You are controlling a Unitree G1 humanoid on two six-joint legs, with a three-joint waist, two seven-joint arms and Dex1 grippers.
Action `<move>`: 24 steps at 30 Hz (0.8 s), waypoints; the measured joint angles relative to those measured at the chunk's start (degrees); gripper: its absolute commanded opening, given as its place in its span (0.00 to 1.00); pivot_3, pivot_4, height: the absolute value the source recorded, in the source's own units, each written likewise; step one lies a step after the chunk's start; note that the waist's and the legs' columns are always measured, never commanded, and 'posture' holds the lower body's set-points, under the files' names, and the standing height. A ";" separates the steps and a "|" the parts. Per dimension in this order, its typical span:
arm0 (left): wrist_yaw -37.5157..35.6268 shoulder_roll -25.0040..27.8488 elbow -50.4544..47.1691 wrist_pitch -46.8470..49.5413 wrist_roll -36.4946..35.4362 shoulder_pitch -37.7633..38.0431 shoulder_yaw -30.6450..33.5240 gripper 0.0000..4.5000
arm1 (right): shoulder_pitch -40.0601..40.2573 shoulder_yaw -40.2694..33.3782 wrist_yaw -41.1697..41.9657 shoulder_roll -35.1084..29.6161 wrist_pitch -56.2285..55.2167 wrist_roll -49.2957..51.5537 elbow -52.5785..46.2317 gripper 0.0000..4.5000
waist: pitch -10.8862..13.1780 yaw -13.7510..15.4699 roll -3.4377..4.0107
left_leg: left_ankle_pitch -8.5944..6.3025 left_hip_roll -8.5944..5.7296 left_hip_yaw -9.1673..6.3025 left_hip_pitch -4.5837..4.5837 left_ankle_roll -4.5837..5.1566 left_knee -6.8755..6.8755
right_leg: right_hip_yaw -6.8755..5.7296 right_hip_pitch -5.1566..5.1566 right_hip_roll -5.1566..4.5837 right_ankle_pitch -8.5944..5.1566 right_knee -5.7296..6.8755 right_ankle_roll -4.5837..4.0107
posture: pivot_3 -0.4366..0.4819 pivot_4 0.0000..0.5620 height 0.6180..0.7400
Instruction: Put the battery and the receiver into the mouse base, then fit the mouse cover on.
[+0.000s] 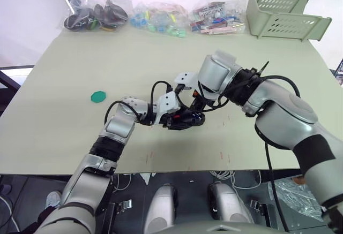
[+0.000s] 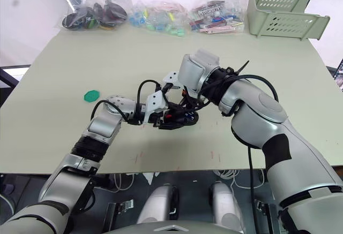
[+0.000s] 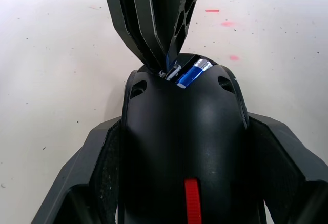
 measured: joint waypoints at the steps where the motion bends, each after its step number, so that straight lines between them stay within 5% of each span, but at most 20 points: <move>1: 0.00 0.00 0.00 0.00 0.00 0.00 0.00 0.65 | 0.24 0.19 0.16 -0.38 -0.66 -0.29 -0.78 0.00 | 0.00 0.00 0.00 | 0.00 0.00 0.00 0.00 0.00 0.00 | 0.00 0.00 0.00 0.00 0.00 0.00 | 0.48 0.27 1.00; 24: -0.59 -0.26 0.43 -0.21 0.00 -0.49 -0.40 0.65 | -0.13 -2.51 -1.48 -0.20 10.20 1.85 -0.26 0.00 | 0.00 0.17 0.00 | 0.00 -0.04 0.00 -0.05 0.00 -0.01 | 0.00 0.00 -0.03 0.00 -0.03 -0.01 | 0.48 0.27 1.00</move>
